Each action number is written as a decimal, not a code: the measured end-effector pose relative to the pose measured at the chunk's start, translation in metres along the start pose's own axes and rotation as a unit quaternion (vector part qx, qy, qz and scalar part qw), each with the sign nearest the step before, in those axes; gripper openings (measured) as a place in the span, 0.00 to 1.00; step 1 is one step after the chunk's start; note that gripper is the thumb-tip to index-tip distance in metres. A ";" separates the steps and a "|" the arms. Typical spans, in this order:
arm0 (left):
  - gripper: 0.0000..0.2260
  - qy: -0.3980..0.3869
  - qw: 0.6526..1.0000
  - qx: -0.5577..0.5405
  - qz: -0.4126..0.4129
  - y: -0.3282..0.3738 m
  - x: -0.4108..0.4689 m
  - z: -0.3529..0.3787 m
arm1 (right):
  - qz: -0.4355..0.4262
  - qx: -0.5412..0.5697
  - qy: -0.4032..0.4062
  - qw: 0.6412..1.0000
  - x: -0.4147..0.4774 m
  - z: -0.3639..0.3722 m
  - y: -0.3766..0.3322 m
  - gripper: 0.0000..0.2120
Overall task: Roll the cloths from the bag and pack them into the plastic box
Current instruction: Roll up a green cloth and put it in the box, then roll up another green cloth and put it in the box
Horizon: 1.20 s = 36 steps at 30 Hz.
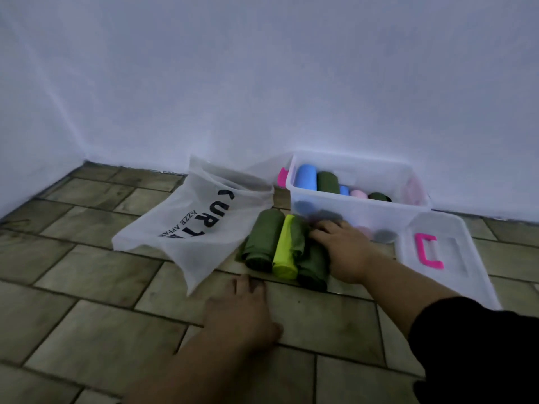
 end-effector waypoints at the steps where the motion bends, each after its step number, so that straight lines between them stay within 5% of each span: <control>1: 0.39 0.019 1.000 -0.006 0.002 0.000 -0.001 0.003 | 0.017 -0.025 -0.007 1.000 -0.003 -0.001 0.001 0.30; 7: 0.39 0.039 0.999 -0.028 0.001 -0.005 0.006 0.006 | 0.122 0.053 -0.108 0.985 -0.060 -0.005 -0.002 0.33; 15: 0.42 0.024 0.999 -0.038 -0.010 -0.003 0.003 0.001 | 0.173 0.136 -0.045 0.974 -0.132 -0.003 -0.039 0.39; 19: 0.38 0.072 0.988 -0.135 -0.033 -0.001 -0.007 -0.011 | 0.367 0.241 0.035 0.898 -0.158 -0.003 -0.021 0.41; 22: 0.29 0.181 0.945 -0.272 -0.027 0.016 -0.022 -0.024 | 0.384 0.232 0.034 0.893 -0.165 0.000 -0.024 0.25; 26: 0.31 -0.004 0.912 -0.406 -0.047 0.055 -0.033 -0.007 | 0.368 0.286 0.067 0.882 -0.154 -0.004 -0.041 0.16; 28: 0.30 -0.015 0.879 -0.470 -0.081 0.057 -0.034 -0.006 | 0.370 0.338 0.078 0.862 -0.153 -0.004 -0.048 0.18; 32: 0.22 -0.052 0.725 -0.676 -0.123 0.055 -0.033 -0.007 | 0.327 0.407 0.186 0.832 -0.153 -0.016 -0.057 0.21; 33: 0.20 -0.057 0.699 -0.702 -0.123 0.055 -0.033 -0.011 | 0.302 0.377 0.231 0.845 -0.153 -0.025 -0.056 0.22; 36: 0.18 0.039 0.706 -0.697 -0.122 0.043 -0.026 -0.029 | 0.139 0.137 0.322 0.926 -0.146 -0.049 -0.065 0.22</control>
Point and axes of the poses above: each hand's wrist, its own x-axis towards the middle knuckle, its own z-axis out of the palm, y = z × x, the point moved 4 cm from there along x, towards the middle knuckle, and after that the axes turned 11 degrees about y, right-handed, at the moved point
